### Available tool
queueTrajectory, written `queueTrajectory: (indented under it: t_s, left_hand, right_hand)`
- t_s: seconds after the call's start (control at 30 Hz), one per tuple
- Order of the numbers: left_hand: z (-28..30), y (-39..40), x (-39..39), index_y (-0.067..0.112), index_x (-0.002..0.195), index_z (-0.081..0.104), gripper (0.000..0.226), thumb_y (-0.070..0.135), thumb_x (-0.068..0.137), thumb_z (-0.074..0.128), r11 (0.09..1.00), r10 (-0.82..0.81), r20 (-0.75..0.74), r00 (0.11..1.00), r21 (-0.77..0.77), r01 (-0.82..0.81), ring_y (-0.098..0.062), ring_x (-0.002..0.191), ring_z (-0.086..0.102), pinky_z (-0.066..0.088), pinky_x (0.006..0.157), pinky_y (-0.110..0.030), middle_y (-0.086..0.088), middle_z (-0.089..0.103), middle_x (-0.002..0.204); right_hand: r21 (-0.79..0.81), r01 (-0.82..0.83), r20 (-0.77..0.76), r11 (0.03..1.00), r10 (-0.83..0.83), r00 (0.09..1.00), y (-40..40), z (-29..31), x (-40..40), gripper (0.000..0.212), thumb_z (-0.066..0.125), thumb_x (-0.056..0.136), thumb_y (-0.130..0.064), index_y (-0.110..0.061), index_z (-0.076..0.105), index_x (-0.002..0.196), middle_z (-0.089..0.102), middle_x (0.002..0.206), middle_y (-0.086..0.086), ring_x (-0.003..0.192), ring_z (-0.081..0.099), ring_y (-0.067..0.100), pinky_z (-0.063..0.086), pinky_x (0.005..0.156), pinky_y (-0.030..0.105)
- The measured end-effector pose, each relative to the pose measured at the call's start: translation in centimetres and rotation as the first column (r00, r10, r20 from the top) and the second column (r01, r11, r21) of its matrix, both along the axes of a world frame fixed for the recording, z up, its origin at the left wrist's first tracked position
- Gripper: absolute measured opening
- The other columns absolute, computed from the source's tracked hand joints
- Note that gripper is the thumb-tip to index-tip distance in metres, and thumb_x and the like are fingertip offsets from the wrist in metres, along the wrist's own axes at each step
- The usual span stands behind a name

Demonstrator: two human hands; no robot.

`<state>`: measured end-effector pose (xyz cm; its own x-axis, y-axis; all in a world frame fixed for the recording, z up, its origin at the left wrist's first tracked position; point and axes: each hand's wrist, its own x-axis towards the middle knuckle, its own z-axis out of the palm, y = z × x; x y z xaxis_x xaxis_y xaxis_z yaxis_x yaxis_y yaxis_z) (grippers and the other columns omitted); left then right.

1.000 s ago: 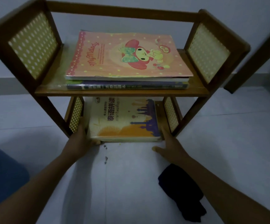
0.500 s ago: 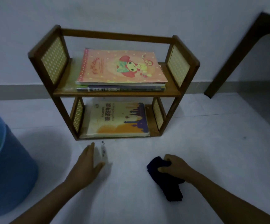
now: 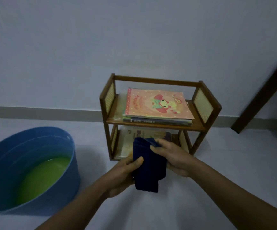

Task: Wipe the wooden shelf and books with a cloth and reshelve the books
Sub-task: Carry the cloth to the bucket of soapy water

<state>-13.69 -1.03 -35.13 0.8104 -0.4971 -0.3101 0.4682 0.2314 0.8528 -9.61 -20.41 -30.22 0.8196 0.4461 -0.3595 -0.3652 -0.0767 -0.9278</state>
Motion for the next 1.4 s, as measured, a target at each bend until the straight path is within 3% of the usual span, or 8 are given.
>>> queueTrajectory:
  t_s: [0.2, 0.37, 0.53, 0.67, 0.97, 1.13, 1.3, 1.4]
  left_hand:
    - [3.7, 4.8, -4.6, 0.020, 0.133, 0.049, 0.048, 0.041, 0.091, 0.060, 0.956, 0.294, 0.044, 0.955, 0.011, -0.294, -0.028, 0.117, 0.062, 0.048, 0.100, -0.051, -0.009, 0.063, 0.129]
    - [4.4, 8.5, -9.4, 0.038, 0.132, 0.035, 0.107, 0.045, 0.044, 0.094, 0.875, 0.406, 0.173, 0.898, 0.211, -0.436, -0.018, 0.109, 0.065, 0.057, 0.078, -0.032, 0.002, 0.059, 0.126]
    - [4.4, 10.5, -12.9, 0.028, 0.124, 0.046, 0.075, 0.013, 0.062, 0.085, 0.724, 0.626, 0.207, 0.752, 0.203, -0.659, -0.031, 0.080, 0.066, 0.053, 0.059, -0.038, -0.013, 0.068, 0.106]
    - [4.3, 12.4, -15.3, 0.031, 0.121, 0.056, 0.047, 0.026, 0.079, 0.076, 0.665, 0.746, 0.032, 0.665, -0.059, -0.744, -0.031, 0.100, 0.067, 0.055, 0.070, -0.042, -0.009, 0.072, 0.111]
    - [1.1, 11.7, -16.4, 0.021, 0.142, 0.043, 0.057, 0.030, 0.089, 0.062, 0.155, 0.964, -0.204, 0.172, -0.095, -0.983, -0.024, 0.095, 0.065, 0.054, 0.080, -0.043, -0.003, 0.064, 0.114]
    - [0.9, 12.1, -15.0, 0.026, 0.145, 0.039, 0.059, 0.040, 0.091, 0.056, -0.012, 0.922, -0.387, 0.030, -0.106, -0.994, -0.027, 0.116, 0.056, 0.041, 0.105, -0.054, -0.006, 0.054, 0.139]
    - [0.1, 12.5, -14.6, 0.019, 0.144, 0.040, 0.056, 0.037, 0.093, 0.055, -0.046, 0.921, -0.390, -0.018, -0.062, -0.997, -0.029, 0.112, 0.059, 0.047, 0.099, -0.051, -0.010, 0.057, 0.133]
    - [-0.8, 13.0, -15.1, 0.024, 0.139, 0.046, 0.054, 0.039, 0.090, 0.060, 0.022, 0.936, -0.351, 0.036, -0.043, -0.999, -0.028, 0.113, 0.059, 0.047, 0.098, -0.055, -0.007, 0.062, 0.127]
  right_hand:
    - [0.006, 0.088, -0.200, 0.996, -0.085, 0.976, 7.6, 3.4, -0.1, 0.025, 0.048, 0.100, -0.022, -0.012, 0.061, 0.119, 0.067, 0.117, 0.017, 0.107, 0.065, 0.034, 0.053, 0.092, 0.048]
    - [-0.183, 0.026, -0.134, 0.983, -0.051, 0.990, 13.6, 3.7, -1.8, 0.022, 0.048, 0.100, -0.019, -0.007, 0.057, 0.116, 0.065, 0.112, 0.016, 0.103, 0.063, 0.032, 0.055, 0.089, 0.048]
    - [-0.219, 0.006, -0.109, 0.976, -0.031, 0.994, 18.8, 3.7, -4.2, 0.025, 0.048, 0.099, -0.021, -0.006, 0.056, 0.118, 0.064, 0.112, 0.017, 0.098, 0.063, 0.030, 0.057, 0.070, 0.038]
    - [-0.298, -0.086, 0.085, 0.951, 0.116, 0.990, 20.9, 4.9, -5.4, 0.018, 0.047, 0.100, -0.025, -0.011, 0.058, 0.101, 0.064, 0.101, 0.012, 0.089, 0.062, 0.024, 0.055, 0.064, 0.024]
    - [-0.656, -0.176, 0.505, 0.734, 0.600, 0.621, 28.7, 7.5, -4.0, 0.031, 0.060, 0.092, -0.035, -0.011, 0.067, 0.110, 0.064, 0.114, 0.010, 0.103, 0.058, 0.025, 0.044, 0.079, 0.030]
    - [-0.561, -0.278, 0.422, 0.780, 0.558, 0.714, 33.3, 6.4, -3.8, 0.034, 0.062, 0.089, -0.039, -0.013, 0.065, 0.111, 0.061, 0.116, 0.005, 0.102, 0.057, 0.019, 0.050, 0.090, 0.036]
    - [-0.848, -0.286, 0.313, 0.446, 0.858, 0.407, 32.2, 2.2, -4.9, 0.059, 0.059, 0.089, -0.043, -0.018, 0.042, 0.140, 0.046, 0.142, 0.010, 0.127, 0.046, 0.027, 0.040, 0.106, 0.042]
    - [-0.811, -0.237, 0.436, 0.535, 0.823, 0.365, 30.0, 1.2, -7.0, 0.057, 0.057, 0.090, -0.046, -0.022, 0.042, 0.140, 0.043, 0.143, 0.005, 0.127, 0.044, 0.023, 0.040, 0.105, 0.041]
